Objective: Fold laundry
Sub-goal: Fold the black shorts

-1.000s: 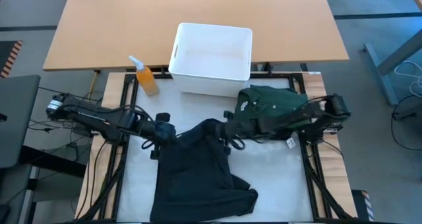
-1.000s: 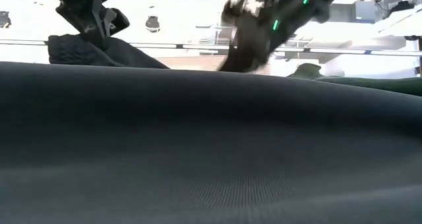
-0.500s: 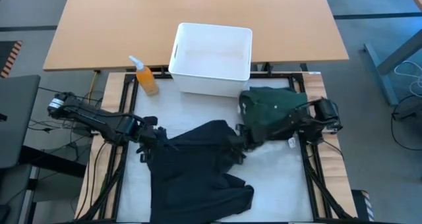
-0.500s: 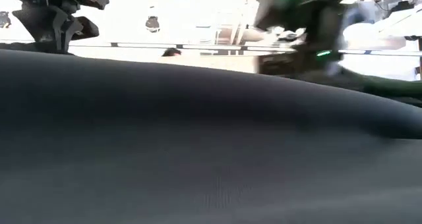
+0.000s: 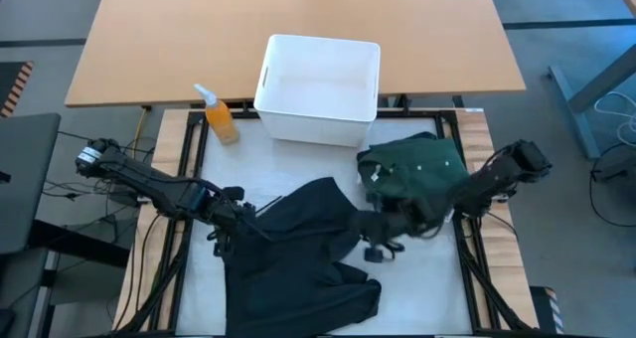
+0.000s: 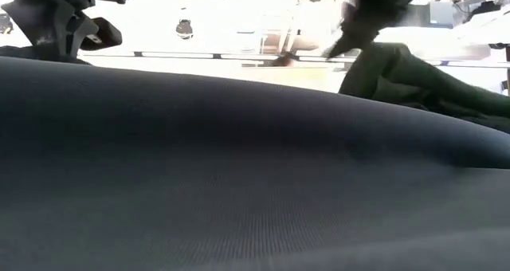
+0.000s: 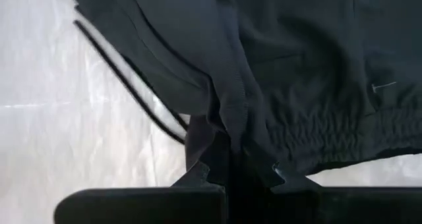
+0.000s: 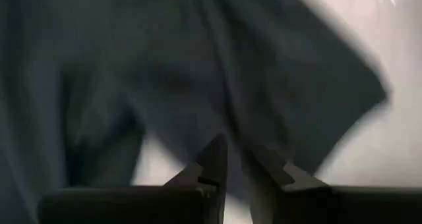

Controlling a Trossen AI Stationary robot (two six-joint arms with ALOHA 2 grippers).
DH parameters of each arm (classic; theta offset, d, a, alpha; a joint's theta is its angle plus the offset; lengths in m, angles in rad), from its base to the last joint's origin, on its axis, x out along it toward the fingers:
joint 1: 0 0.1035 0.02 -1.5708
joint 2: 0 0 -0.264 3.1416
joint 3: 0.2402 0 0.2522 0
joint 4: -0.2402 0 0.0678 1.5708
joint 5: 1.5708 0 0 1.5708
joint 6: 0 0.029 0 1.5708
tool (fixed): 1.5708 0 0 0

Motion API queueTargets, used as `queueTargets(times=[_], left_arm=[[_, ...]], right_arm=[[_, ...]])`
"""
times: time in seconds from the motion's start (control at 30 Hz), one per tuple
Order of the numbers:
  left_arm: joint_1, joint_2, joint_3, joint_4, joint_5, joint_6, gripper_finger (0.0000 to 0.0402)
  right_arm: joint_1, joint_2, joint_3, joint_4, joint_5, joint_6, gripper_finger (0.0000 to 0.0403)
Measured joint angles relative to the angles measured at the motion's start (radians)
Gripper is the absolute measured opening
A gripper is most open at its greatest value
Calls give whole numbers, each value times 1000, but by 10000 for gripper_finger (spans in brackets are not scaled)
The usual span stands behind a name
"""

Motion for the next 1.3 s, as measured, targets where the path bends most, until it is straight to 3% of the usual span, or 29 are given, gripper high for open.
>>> queueTargets(times=[0.2, 0.47, 0.67, 0.9, 1.03, 1.13, 1.3], left_arm=[[-15, 63, 0, 2, 2, -3, 0], [-22, 90, 0, -5, 47, -13, 0], [-21, 90, 0, -11, 49, -25, 0], [-21, 90, 0, -12, 48, -30, 0], [-21, 90, 0, -14, 46, -40, 0], [-21, 90, 0, -22, 35, -35, 0], [-21, 90, 0, -54, -46, -17, 0]], right_arm=[[-211, 16, 2, 254, -188, -357, 77], [-494, 226, 83, 274, -369, -596, 148], [-556, 406, 249, 153, -394, -781, 211], [-586, 602, 469, -24, -398, -874, 225], [-606, 684, 541, -84, -397, -882, 218], [-616, 708, 572, -155, -402, -883, 186], [-610, 689, 584, -299, -406, -868, 35]])
